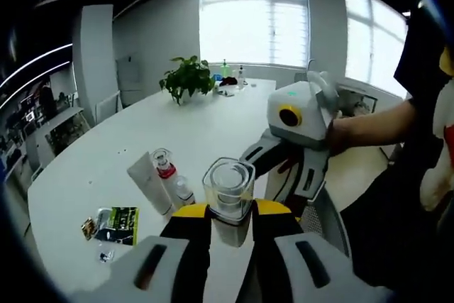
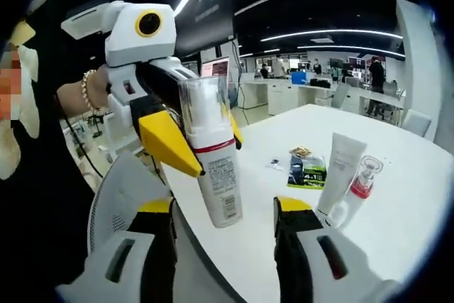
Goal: Arrange the skincare products in the storage area until every visible bottle or jar stands upright without overlapping.
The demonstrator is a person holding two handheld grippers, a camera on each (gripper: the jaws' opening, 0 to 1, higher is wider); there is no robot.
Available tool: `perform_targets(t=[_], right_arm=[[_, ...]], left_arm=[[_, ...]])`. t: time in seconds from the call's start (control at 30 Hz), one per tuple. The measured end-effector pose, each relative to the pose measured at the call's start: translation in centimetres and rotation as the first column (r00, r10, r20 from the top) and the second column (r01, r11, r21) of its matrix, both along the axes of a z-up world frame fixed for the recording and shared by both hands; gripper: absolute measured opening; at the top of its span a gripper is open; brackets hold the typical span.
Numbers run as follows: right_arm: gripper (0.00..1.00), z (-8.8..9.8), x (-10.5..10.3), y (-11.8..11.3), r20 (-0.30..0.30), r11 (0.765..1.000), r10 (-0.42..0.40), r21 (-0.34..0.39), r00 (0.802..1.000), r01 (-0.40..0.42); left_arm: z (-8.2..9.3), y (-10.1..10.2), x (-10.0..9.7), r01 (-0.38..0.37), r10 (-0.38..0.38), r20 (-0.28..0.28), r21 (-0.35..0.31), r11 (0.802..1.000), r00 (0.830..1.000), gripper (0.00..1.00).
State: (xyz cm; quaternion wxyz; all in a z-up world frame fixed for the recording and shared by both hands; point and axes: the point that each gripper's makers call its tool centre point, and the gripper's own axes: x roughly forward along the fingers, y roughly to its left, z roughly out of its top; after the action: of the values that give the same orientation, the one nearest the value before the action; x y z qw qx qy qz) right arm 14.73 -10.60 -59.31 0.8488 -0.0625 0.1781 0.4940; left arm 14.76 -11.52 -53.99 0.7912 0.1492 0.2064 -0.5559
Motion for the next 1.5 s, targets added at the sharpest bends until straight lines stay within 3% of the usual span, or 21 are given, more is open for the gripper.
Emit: perform_targets(t=[0.27,0.6,0.7,1.1,1.33,1.5], right_arm=[[0.75,-0.9,0.7,-2.4,-0.014,0.990,-0.144,-0.007,0.989,0.144],[0.90,-2.6,1.7,-5.4,-0.019,0.952,-0.306,-0.021,0.952,0.306],[0.99,-3.3,1.8,-6.5,0.005,0.926,-0.374,-0.049,0.927,0.374],[1.00,-5.8,1.3,-8.0,-0.027,0.879,-0.473,-0.073,0.881,0.470],[1.00,-5.8,2.1,-9.1,-0.014,0.849,-0.525,-0.085,0.851,0.522],[1.00,-6.4,2.2,-8.6,-0.027,0.852,-0.519,-0.102,0.855,0.514]], left_arm=[[-1.7,-0.5,1.1,0.008,-0.008,-0.018,0.012,1.000,1.000,0.18],[-3.8,-0.7,3.1,0.010,-0.010,-0.025,0.017,1.000,1.000,0.18],[-4.6,-0.9,3.6,0.011,-0.010,-0.030,0.020,1.000,0.999,0.18],[-8.4,-1.3,6.8,0.020,-0.019,-0.037,0.037,0.999,0.999,0.18],[-10.4,-1.4,8.8,-0.002,0.004,-0.059,0.033,0.999,0.998,0.18],[-12.3,-1.9,10.0,0.003,0.000,-0.055,0.042,0.999,0.998,0.18]])
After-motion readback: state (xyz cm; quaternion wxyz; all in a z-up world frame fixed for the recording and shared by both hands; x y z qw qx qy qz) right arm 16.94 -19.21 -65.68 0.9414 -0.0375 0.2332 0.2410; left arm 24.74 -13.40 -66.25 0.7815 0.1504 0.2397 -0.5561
